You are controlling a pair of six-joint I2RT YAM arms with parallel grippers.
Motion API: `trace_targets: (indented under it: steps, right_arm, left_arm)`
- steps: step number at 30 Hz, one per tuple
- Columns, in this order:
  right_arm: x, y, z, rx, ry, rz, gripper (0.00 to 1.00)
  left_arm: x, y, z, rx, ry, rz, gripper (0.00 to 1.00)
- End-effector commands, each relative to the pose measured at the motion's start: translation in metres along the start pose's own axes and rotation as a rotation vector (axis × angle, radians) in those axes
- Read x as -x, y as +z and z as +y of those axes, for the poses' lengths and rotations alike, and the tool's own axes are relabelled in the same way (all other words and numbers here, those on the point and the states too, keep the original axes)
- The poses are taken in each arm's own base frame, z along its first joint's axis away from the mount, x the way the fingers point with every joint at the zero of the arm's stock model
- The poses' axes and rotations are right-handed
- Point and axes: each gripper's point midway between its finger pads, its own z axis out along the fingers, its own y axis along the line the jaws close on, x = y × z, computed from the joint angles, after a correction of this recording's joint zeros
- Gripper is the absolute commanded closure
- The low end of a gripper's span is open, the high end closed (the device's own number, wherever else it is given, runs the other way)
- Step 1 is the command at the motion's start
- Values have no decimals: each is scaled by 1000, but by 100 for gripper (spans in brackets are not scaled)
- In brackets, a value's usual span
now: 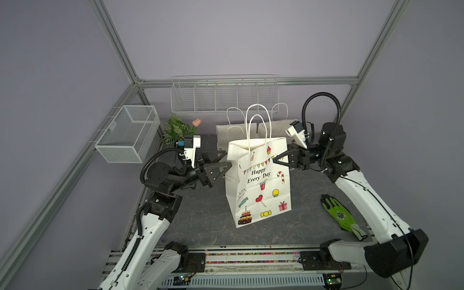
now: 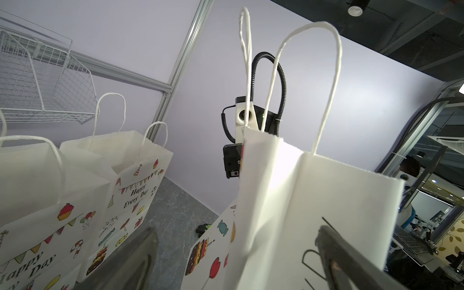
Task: Put away the paper bag
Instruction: Press the paper bag.
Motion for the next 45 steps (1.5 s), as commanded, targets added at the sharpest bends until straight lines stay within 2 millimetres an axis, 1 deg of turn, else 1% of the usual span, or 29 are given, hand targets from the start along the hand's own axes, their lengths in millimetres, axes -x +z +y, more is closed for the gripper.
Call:
trace_targets:
  steps: [1,4,7,10,12,16,20,21,23,28,29,30,31,33,34,35,36,39,44,45]
  right_arm:
    - [7,1,22,42,-61,19,93]
    - [14,0,31,52,-73,24,93]
    - [19,1,30,50,-59,24,93]
    - [19,6,29,57,-52,29,93]
    - [18,9,31,62,-51,33,93]
    - [18,12,32,58,-54,30,93]
    - [24,13,26,47,-37,20,93]
    - [25,14,23,43,-28,17,93]
    - [28,14,19,38,-19,11,93]
    - [30,13,19,33,-17,4,93]
    - [31,12,20,31,-20,2,93]
    - [32,11,20,26,-19,-2,93]
    - [33,10,19,22,-17,-6,93]
    - [35,9,18,14,-11,-13,93]
    - [36,8,17,8,-11,-18,93]
    - [37,6,16,3,-9,-22,93]
    - [37,6,16,-1,-8,-26,93]
    - [42,2,14,-16,-9,-45,93]
    - [52,-5,10,-38,5,-83,93]
    - [53,-6,8,-42,13,-88,93]
  left_arm:
    - [-25,-8,-3,-10,-12,68,0]
    - [-41,-12,-2,-7,-17,108,0]
    - [-47,-13,-3,7,-6,128,0]
    - [-49,-10,4,34,-12,142,1]
    - [-48,-8,7,35,-20,143,6]
    - [-52,-1,-3,-3,-12,167,18]
    - [-59,4,-9,-24,0,202,28]
    - [-60,5,-9,-28,1,205,31]
    - [-62,5,-8,-28,0,209,41]
    - [-61,4,-5,0,4,203,79]
    - [-60,4,-5,3,4,202,84]
    - [-60,4,-4,4,3,202,85]
    - [-60,4,-5,2,0,204,80]
    - [-60,4,-6,2,-5,205,47]
    - [-60,3,-6,6,-5,204,23]
    - [-59,3,-8,9,-6,204,3]
    - [-58,2,-9,10,-4,201,1]
    - [-59,0,-12,6,-9,203,1]
    - [-77,-1,-8,-2,-46,243,1]
    - [-80,-1,-8,-8,-53,251,2]
